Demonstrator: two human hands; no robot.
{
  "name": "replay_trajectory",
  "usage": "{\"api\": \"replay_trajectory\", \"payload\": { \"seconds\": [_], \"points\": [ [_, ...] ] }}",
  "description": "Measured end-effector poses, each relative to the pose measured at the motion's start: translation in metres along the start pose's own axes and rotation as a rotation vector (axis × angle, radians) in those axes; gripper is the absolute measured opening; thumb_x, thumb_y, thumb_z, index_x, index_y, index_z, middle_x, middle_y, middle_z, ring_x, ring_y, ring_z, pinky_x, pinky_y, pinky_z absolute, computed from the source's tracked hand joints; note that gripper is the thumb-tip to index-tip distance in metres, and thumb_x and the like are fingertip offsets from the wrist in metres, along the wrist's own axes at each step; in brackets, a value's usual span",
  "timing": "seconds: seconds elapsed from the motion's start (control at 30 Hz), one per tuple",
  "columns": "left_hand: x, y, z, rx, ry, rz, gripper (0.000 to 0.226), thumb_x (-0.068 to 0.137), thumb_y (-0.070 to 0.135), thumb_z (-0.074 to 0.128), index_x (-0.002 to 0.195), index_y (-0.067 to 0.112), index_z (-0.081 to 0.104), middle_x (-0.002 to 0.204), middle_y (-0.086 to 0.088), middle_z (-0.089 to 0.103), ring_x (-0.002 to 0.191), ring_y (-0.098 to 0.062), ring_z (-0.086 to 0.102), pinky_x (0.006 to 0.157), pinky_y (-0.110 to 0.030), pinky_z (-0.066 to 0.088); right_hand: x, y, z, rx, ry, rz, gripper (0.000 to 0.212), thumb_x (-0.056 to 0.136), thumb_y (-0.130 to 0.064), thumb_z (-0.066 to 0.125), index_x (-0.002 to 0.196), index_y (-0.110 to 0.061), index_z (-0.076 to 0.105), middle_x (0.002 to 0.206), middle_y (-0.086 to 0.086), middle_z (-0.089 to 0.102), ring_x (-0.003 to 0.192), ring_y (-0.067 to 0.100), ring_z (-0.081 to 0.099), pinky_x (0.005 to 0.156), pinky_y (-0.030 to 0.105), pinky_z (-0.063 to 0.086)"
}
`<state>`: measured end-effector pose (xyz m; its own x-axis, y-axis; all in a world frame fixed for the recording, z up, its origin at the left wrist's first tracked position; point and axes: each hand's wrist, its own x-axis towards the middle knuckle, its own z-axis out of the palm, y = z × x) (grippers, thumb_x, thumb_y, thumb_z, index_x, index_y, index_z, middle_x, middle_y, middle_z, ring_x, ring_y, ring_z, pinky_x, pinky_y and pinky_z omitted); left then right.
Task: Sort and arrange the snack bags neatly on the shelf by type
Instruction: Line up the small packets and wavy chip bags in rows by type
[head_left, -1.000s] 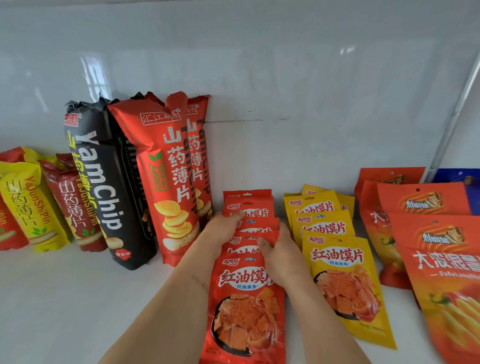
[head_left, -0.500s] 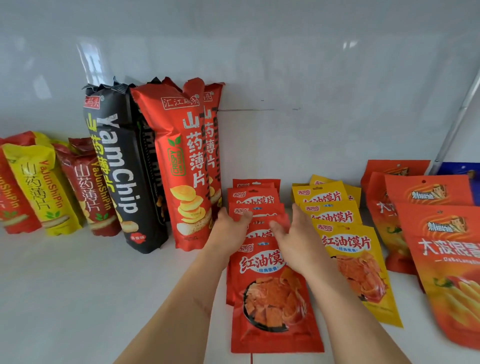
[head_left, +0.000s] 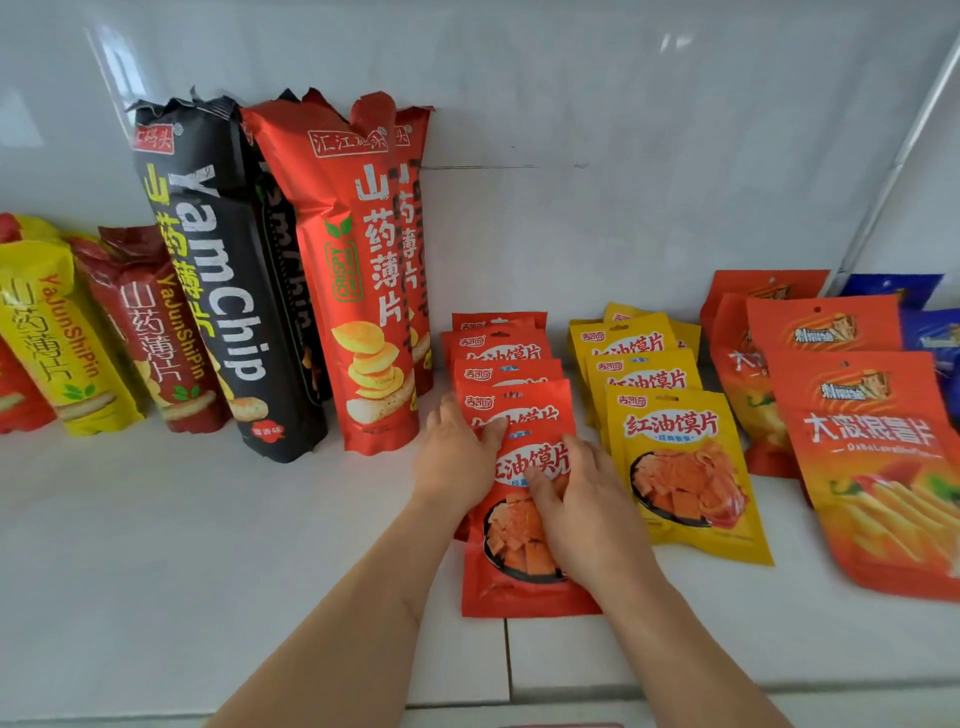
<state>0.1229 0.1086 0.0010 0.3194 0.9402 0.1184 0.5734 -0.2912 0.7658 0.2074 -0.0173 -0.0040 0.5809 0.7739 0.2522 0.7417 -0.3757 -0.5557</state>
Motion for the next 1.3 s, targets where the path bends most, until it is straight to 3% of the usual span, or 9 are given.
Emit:
{"api": "replay_trajectory", "payload": {
  "seconds": [0.43,0.53,0.67,0.87,1.0,1.07,1.17,1.3],
  "points": [
    [-0.041,0.010,-0.026,-0.074,0.011,-0.104,0.061,0.097,0.055,0.051,0.145,0.020,0.041,0.140,-0.004,0.057,0.122,-0.025,0.060,0.099,-0.045,0.053,-0.006,-0.001,-0.005,-0.096,0.132,-0.118,0.038,0.102,-0.039,0.037,0.124,-0.013,0.056,0.137,0.010,0.049,0.120,0.028,0.052,0.095,0.042,0.048],
    [-0.052,0.000,-0.042,0.033,0.104,-0.113,0.057,0.100,0.051,0.048,0.147,0.018,0.045,0.146,-0.005,0.053,0.130,-0.026,0.053,0.105,-0.040,0.047,-0.005,-0.004,-0.014,-0.119,0.164,-0.150,0.040,0.101,-0.039,0.042,0.128,-0.014,0.056,0.143,0.009,0.047,0.129,0.029,0.047,0.102,0.042,0.041],
    [-0.061,-0.015,-0.069,0.024,0.232,-0.105,0.045,0.102,0.042,0.049,0.138,0.016,0.055,0.137,-0.006,0.060,0.121,-0.026,0.057,0.093,-0.033,0.046,0.000,-0.024,-0.023,-0.050,0.119,-0.190,0.045,0.101,-0.043,0.041,0.136,-0.016,0.052,0.145,0.007,0.045,0.132,0.026,0.043,0.108,0.042,0.039],
    [-0.048,-0.045,-0.096,-0.001,0.390,-0.036,0.037,0.100,0.043,0.048,0.124,0.019,0.063,0.126,-0.004,0.063,0.107,-0.022,0.060,0.085,-0.035,0.050,0.005,-0.072,-0.018,0.150,-0.005,-0.245,0.052,0.099,-0.047,0.045,0.144,-0.020,0.041,0.147,0.003,0.042,0.135,0.022,0.042,0.105,0.038,0.040],
    [-0.041,-0.062,-0.119,-0.071,0.625,0.009,0.049,0.097,0.033,0.060,0.140,0.013,0.047,0.144,-0.005,0.042,0.130,-0.023,0.046,0.102,-0.036,0.042,0.016,-0.107,0.000,0.306,-0.050,-0.202,0.064,0.096,-0.051,0.050,0.149,-0.021,0.033,0.154,0.001,0.036,0.141,0.021,0.036,0.109,0.036,0.035],
    [-0.029,-0.075,-0.133,-0.091,0.685,0.048,0.064,0.092,0.032,0.066,0.146,0.009,0.039,0.151,-0.009,0.035,0.139,-0.028,0.035,0.112,-0.043,0.037,0.024,-0.123,0.012,0.380,-0.049,-0.159,0.070,0.094,-0.051,0.054,0.152,-0.021,0.028,0.155,0.001,0.033,0.142,0.021,0.033,0.111,0.037,0.033],
    [-0.007,-0.092,-0.154,-0.171,0.581,0.026,0.086,0.088,0.036,0.071,0.155,0.010,0.024,0.159,-0.009,0.026,0.147,-0.028,0.024,0.119,-0.051,0.029,0.038,-0.142,0.034,0.496,-0.048,-0.055,0.084,0.088,-0.052,0.063,0.154,-0.022,0.021,0.155,0.002,0.032,0.142,0.024,0.034,0.111,0.041,0.034],
    [0.019,-0.113,-0.162,-0.296,0.373,0.030,0.101,0.068,0.059,0.069,0.152,0.030,0.022,0.150,-0.001,0.043,0.139,-0.023,0.042,0.111,-0.050,0.041,0.051,-0.157,0.066,0.569,-0.023,0.046,0.111,0.072,-0.055,0.076,0.156,-0.021,0.011,0.159,0.003,0.026,0.145,0.023,0.029,0.117,0.045,0.030]
  ]
}}
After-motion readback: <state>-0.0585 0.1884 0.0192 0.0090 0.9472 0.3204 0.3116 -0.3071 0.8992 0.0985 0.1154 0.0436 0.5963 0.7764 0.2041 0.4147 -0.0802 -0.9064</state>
